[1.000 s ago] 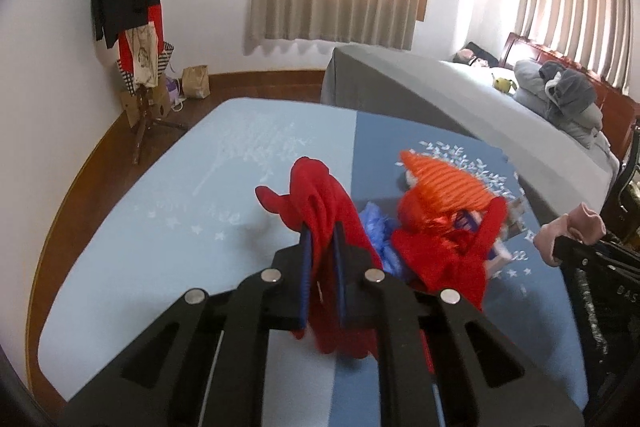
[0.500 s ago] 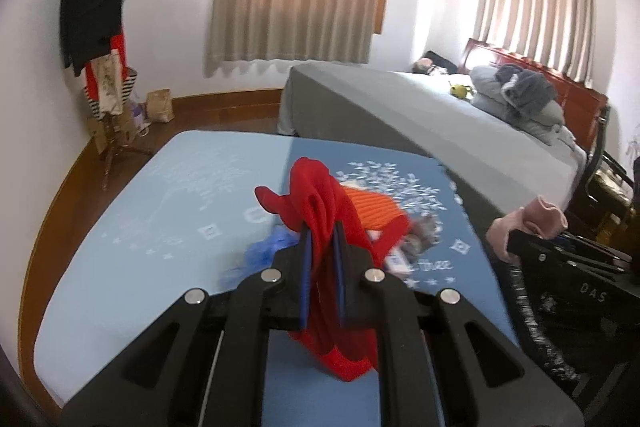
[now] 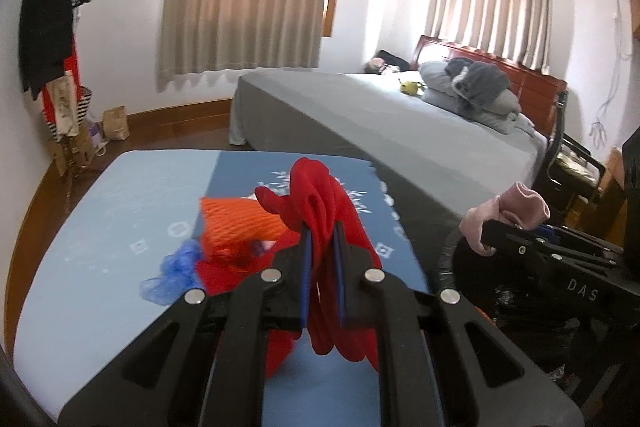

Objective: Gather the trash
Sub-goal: 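Drop the pink sock and red cloth into the trash bin with both tools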

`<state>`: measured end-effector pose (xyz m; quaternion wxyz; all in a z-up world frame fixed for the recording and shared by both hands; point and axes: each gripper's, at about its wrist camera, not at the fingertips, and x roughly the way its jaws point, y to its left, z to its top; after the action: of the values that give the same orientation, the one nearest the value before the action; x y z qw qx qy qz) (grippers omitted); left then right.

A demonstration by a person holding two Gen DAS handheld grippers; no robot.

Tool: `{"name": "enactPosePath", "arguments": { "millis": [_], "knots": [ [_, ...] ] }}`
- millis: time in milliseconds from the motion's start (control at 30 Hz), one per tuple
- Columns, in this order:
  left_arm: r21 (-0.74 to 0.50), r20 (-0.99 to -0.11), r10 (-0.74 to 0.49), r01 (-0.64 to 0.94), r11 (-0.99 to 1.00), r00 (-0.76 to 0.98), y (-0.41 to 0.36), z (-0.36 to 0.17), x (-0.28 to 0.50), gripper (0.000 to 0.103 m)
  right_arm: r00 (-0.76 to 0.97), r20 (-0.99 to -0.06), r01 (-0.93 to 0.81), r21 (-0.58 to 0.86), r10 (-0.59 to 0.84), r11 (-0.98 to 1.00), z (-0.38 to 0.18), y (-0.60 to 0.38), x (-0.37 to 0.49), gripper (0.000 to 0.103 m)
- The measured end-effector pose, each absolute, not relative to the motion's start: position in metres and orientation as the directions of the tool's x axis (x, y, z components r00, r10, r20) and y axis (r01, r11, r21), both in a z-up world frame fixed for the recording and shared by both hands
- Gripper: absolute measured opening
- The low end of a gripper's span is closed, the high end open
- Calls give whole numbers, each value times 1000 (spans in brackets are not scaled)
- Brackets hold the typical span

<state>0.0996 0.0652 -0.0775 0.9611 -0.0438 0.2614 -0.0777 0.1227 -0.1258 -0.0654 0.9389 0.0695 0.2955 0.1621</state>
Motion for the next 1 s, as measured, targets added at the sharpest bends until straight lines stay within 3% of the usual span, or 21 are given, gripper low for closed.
{"name": "enactPosePath", "arguments": {
  "millis": [1000],
  "knots": [
    [-151, -490, -499, 494, 856, 715, -110, -90, 114, 9, 806, -590, 87, 192, 45, 978, -88, -279, 63, 37]
  ]
}}
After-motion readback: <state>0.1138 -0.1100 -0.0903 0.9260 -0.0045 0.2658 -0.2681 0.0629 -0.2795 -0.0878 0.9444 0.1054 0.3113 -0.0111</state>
